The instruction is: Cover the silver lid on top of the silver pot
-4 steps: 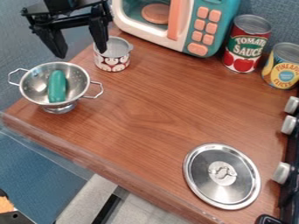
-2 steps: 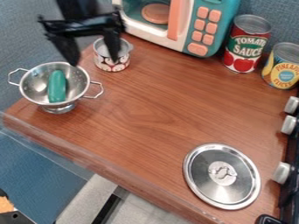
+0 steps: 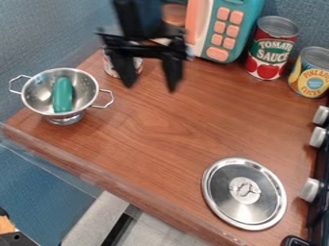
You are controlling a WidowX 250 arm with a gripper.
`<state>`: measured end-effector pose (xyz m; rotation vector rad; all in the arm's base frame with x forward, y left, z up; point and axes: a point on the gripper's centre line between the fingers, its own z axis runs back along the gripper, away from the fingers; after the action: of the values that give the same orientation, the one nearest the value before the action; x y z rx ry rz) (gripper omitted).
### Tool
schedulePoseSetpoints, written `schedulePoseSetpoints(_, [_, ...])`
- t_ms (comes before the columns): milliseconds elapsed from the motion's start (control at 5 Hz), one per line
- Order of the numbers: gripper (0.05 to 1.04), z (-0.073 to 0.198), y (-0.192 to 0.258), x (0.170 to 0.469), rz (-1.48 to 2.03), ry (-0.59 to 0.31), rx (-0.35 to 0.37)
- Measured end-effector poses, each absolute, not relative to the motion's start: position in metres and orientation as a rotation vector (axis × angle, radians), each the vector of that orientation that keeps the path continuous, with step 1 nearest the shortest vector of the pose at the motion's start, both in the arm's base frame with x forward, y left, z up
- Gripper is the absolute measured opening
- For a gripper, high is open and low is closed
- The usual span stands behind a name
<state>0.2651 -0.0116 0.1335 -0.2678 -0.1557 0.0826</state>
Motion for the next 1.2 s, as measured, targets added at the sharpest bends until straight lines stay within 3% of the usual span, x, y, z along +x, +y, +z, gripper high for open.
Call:
schedulePoseSetpoints(200, [0.999,0.125,-0.039,0.275,-0.151,-0.027,-0.280])
schedulePoseSetpoints(400, [0.999,0.103,-0.063,0.280,-0.407,0.102,-0.145])
schedulePoseSetpoints(800, [0.999,0.084,-0.092,0.270,-0.862,0.086,-0.090])
schedulePoseSetpoints(1200, [0.999,0.070,-0.119,0.262,-1.007,0.027,-0.060])
